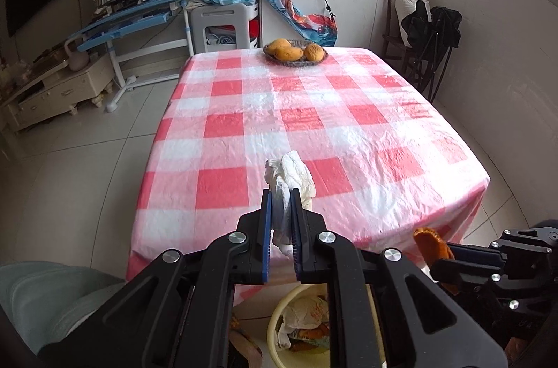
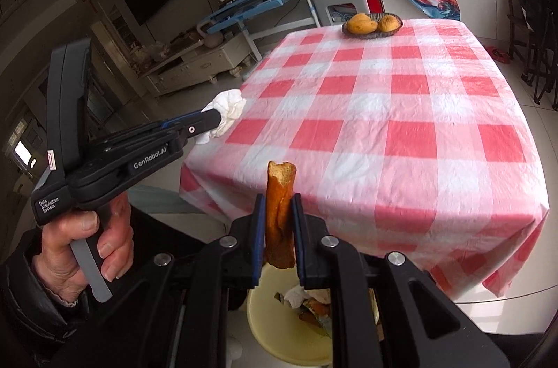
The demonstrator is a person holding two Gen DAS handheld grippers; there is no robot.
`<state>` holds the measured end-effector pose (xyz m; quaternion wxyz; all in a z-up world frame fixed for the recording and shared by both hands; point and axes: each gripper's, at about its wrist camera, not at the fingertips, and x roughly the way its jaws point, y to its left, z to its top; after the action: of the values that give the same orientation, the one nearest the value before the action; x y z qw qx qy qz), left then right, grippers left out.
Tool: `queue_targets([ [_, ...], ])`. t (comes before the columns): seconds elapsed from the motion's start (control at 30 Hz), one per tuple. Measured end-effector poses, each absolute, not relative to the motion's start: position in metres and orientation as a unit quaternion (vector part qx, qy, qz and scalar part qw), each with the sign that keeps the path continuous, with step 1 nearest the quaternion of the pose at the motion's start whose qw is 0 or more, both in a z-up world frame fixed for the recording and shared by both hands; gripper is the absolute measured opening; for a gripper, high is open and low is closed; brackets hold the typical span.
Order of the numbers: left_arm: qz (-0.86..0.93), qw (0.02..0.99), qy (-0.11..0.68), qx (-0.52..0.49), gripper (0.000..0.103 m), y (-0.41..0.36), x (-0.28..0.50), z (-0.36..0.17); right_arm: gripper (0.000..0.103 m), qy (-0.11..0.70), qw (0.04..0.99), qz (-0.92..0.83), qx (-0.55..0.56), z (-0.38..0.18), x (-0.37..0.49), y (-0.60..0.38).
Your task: Collect trash
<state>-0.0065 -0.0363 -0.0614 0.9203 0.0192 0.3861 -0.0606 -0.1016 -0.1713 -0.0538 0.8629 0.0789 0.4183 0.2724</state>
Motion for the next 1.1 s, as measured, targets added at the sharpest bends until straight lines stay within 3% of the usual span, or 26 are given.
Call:
queue_targets([
  [0.2, -0.078, 0.902, 0.425, 0.007, 0.010, -0.041, -0.035, -0.087, 0.018, 0.481, 0.837, 0.258, 0.034, -0.078, -0.132, -0.156],
  [0.3, -0.085, 0.891, 0.446, -0.001, 0.010, -0.041, -0.046, -0.098, 0.039, 0.481, 0.842, 0.241, 0.030, -0.076, -0.146, -0.157],
  [0.37, -0.092, 0.883, 0.460, -0.004, 0.010, -0.042, -0.052, -0.105, 0.045, 0.468, 0.852, 0.233, 0.042, -0.070, -0.154, -0.164],
  [0.53, -0.116, 0.869, 0.480, 0.003, 0.011, -0.051, -0.063, -0.113, 0.073, 0.396, 0.890, 0.209, 0.088, -0.046, -0.163, -0.187],
  [0.6, -0.117, 0.871, 0.476, 0.014, 0.017, -0.055, -0.068, -0.111, 0.079, 0.359, 0.908, 0.195, 0.096, -0.036, -0.167, -0.194],
  [0.73, -0.102, 0.888, 0.448, 0.019, 0.047, -0.054, -0.073, -0.100, 0.092, 0.302, 0.935, 0.153, 0.107, -0.026, -0.175, -0.204],
  [0.87, -0.064, 0.912, 0.405, 0.020, 0.072, -0.049, -0.076, -0.083, 0.094, 0.272, 0.950, 0.118, 0.096, -0.024, -0.174, -0.203],
  [1.1, -0.027, 0.938, 0.345, 0.011, 0.088, -0.039, -0.079, -0.057, 0.095, 0.258, 0.959, 0.102, 0.063, -0.025, -0.170, -0.195],
])
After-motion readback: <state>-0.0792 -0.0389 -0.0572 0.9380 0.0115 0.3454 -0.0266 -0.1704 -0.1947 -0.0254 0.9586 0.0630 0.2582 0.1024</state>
